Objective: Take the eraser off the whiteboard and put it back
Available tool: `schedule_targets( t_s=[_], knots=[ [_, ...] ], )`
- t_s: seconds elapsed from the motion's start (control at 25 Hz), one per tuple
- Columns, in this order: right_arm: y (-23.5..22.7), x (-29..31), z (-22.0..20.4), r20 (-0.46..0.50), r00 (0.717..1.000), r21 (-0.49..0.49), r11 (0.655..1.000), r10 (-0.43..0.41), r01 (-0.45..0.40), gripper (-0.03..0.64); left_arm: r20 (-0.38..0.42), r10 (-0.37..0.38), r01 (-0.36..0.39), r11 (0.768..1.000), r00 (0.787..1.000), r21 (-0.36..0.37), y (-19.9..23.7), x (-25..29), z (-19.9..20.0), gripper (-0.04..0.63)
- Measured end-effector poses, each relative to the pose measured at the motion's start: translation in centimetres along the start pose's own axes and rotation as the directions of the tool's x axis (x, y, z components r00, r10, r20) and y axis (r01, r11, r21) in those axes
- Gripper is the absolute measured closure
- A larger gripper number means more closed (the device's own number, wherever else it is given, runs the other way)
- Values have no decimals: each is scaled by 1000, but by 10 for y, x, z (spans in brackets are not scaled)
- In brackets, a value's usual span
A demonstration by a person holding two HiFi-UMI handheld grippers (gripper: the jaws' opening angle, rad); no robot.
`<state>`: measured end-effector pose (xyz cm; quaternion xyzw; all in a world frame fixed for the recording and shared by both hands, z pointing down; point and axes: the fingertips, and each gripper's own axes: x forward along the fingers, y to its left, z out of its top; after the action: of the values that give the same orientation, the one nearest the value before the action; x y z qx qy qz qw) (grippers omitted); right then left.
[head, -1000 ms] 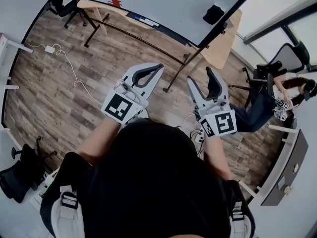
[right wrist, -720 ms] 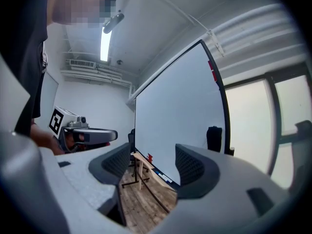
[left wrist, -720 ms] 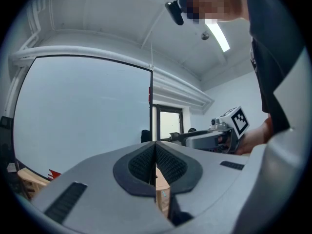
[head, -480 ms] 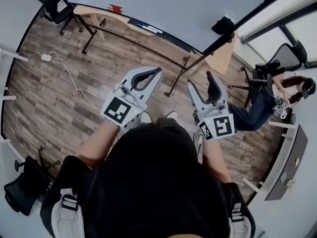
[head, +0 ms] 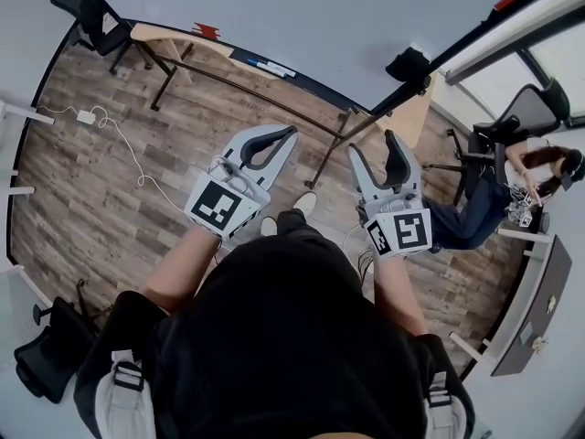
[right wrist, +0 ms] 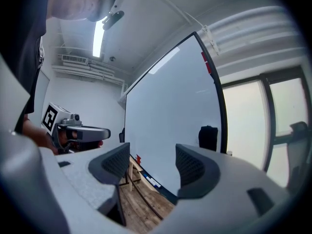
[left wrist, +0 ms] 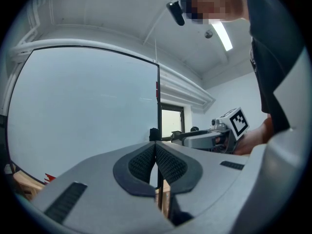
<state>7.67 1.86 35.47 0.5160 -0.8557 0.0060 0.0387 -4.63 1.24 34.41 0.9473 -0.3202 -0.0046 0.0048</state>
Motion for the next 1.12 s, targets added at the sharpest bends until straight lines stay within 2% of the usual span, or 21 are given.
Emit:
schedule_targets(
  t_s=[0.72, 0.96, 1.12],
  knots=[
    [-131, 51, 8, 58, 994, 7, 996, -90, 90, 337, -6, -7, 8, 999, 1000, 49, 35, 133, 19, 600],
    [-153, 62, 0, 50, 981, 36, 982, -186, 185, 337, -19, -50, 51, 996, 999, 69, 47, 156, 16, 600],
    [-164, 74, -7, 32, 964, 36, 964, -266, 264, 339, -3, -111, 111, 992, 994, 64, 62, 174, 11, 600]
  ],
)
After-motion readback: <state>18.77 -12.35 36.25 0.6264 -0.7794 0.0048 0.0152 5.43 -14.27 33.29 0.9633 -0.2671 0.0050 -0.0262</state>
